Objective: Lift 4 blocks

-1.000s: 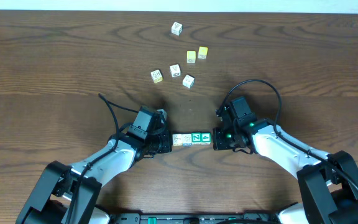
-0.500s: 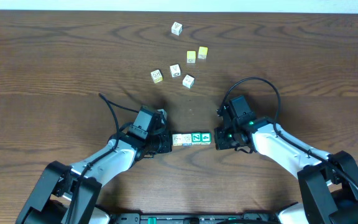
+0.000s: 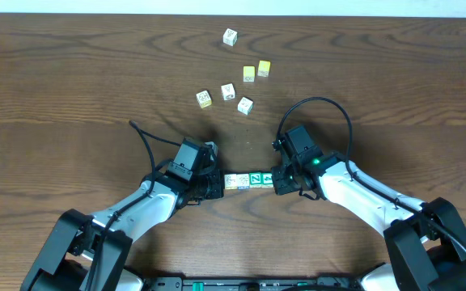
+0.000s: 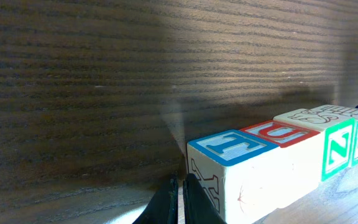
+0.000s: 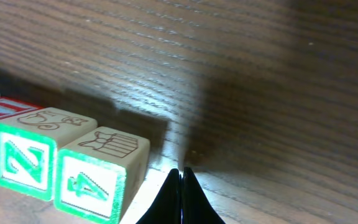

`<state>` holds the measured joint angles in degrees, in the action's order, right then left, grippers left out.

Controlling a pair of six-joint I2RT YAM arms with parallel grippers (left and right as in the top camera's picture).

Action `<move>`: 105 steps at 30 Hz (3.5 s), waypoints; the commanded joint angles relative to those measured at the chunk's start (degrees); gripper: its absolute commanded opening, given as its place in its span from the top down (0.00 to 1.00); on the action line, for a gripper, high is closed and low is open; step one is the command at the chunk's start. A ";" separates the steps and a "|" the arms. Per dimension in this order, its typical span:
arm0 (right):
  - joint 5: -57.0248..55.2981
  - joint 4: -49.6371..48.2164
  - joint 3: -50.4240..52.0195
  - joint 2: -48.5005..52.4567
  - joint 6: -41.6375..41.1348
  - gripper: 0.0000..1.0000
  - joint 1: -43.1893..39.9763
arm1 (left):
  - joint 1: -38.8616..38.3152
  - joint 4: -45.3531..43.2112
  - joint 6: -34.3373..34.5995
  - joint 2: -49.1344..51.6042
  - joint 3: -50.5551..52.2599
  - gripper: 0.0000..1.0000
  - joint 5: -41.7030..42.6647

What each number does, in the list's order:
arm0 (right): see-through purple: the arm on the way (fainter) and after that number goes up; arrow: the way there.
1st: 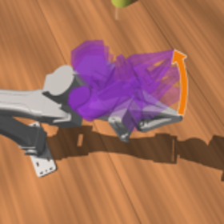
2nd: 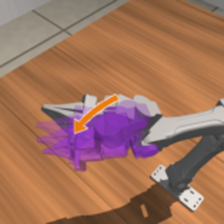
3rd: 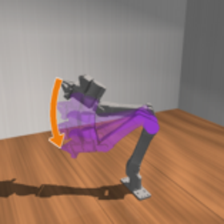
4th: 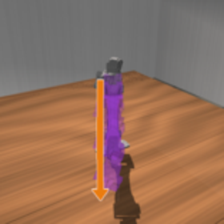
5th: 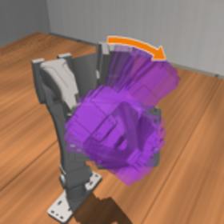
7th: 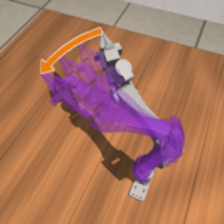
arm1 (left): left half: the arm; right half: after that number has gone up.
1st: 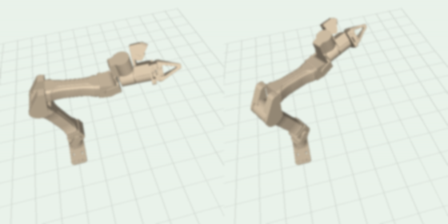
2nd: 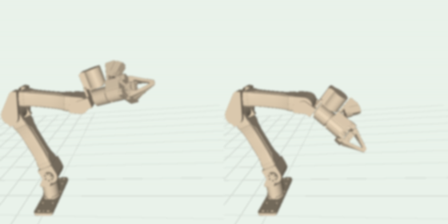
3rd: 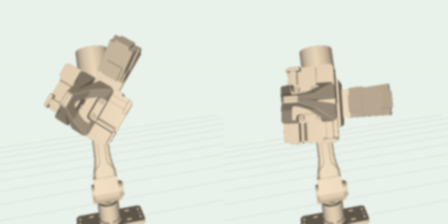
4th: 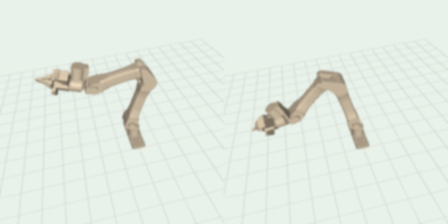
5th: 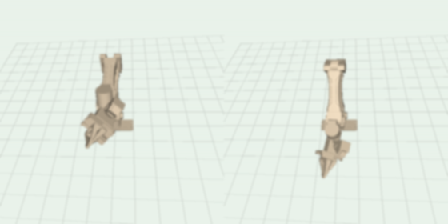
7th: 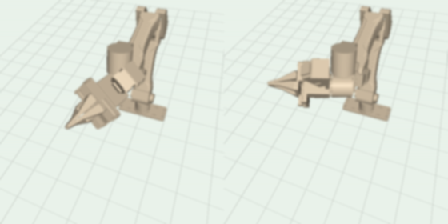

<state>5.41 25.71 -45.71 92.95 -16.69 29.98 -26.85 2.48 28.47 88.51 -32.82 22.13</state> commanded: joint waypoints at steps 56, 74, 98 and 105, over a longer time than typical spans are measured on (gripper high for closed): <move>9.09 -6.01 -1.05 4.35 -6.84 0.99 0.52 | -0.13 0.66 -0.76 0.33 -0.42 0.93 -2.29; 9.05 -6.05 -1.05 4.35 -6.84 0.99 3.19 | -0.13 0.00 -0.72 0.33 -0.42 0.93 -2.25; 9.03 -6.19 -1.05 4.35 -6.82 0.99 3.19 | -0.31 2.47 -0.81 0.33 -1.55 0.93 -3.93; 9.03 -6.21 -1.05 4.35 -6.82 0.99 3.19 | -3.82 6.47 -2.08 0.33 -4.70 0.93 -9.31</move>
<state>10.35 19.84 -46.41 96.55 -24.34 31.88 -28.69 8.78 27.99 88.20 -35.79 15.38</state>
